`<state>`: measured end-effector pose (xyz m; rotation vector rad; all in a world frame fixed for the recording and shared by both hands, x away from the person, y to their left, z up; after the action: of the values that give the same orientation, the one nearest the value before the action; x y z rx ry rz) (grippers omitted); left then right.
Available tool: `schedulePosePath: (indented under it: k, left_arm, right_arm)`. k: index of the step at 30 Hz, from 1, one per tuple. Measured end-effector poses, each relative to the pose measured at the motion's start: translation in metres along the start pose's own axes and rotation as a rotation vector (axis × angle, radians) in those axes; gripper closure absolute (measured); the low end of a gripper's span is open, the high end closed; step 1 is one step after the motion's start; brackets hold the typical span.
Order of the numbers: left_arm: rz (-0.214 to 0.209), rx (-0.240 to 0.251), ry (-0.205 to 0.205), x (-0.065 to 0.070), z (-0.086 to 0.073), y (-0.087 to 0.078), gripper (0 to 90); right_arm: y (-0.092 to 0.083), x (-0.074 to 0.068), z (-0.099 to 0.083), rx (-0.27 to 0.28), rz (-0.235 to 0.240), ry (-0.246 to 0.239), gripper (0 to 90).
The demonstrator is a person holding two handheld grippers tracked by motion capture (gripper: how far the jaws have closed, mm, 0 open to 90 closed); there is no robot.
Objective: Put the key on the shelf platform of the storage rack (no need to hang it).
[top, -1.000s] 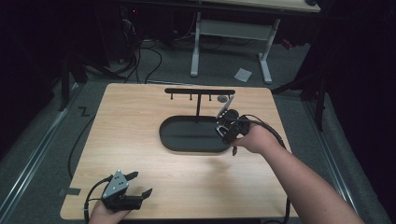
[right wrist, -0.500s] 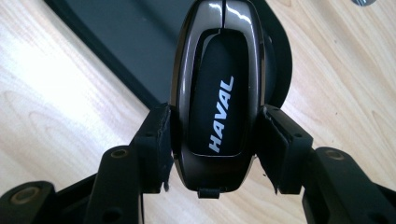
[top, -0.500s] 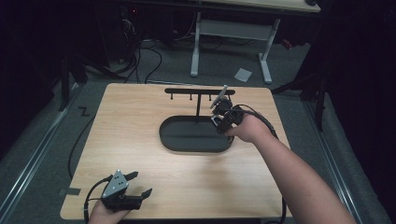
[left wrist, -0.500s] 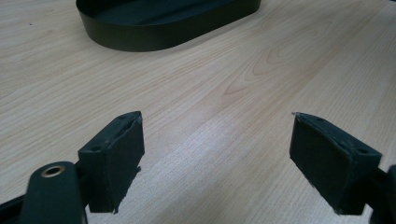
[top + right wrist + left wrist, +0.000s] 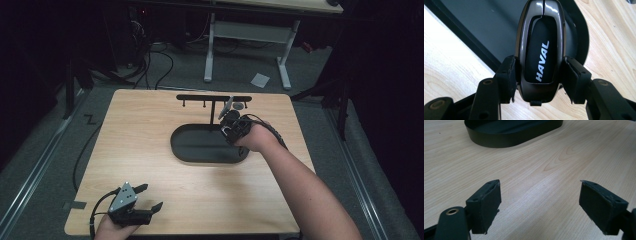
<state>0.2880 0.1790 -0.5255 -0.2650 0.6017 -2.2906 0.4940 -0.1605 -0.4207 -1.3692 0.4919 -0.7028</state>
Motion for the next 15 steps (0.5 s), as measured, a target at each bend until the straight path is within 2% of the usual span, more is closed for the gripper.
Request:
schedulePosePath:
  k: [5,7,9,10,11,13,14,15]
  left_arm:
    - [0.002,0.003,0.001,0.000,0.000,0.000,18.6]
    - [0.002,0.004,0.000,0.000,0.000,0.000,18.6]
    - [0.003,0.004,0.000,0.000,0.000,0.000,18.6]
    - [0.003,0.005,0.000,0.000,0.000,0.000,18.6]
    - [0.001,0.001,0.001,0.000,0.000,-0.001,18.6]
    - [0.001,0.001,0.002,0.000,0.000,-0.001,18.6]
    - [0.002,0.002,0.001,0.000,0.000,-0.001,18.6]
    - [0.003,0.004,0.000,0.000,0.000,-0.001,18.6]
  right_arm:
    - [0.013,-0.003,0.004,-0.008,0.004,0.003,48.8]
    - [0.018,-0.004,0.006,-0.020,-0.008,-0.013,48.8]
    - [0.025,-0.005,0.008,-0.011,-0.001,-0.009,48.8]
    - [0.028,-0.006,0.010,-0.009,0.004,0.014,48.7]
    - [0.030,-0.006,0.011,-0.005,0.004,-0.005,48.8]
    - [0.036,-0.007,0.015,-0.002,0.000,-0.008,48.8]
    - [0.041,-0.010,0.018,0.001,0.009,0.008,48.7]
    - [0.043,-0.010,0.020,0.002,0.004,-0.007,48.7]
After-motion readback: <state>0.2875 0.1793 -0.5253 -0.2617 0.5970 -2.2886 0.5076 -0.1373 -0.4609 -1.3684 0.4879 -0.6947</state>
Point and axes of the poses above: each handheld gripper's, and its own axes: y roughly forward along the jaws, z roughly out of its top, x roughly to its right, the point moved 1 cm from there along y, roughly forward along the jaws, and after that the axes turned 6 degrees about z, right-handed, at the moved point
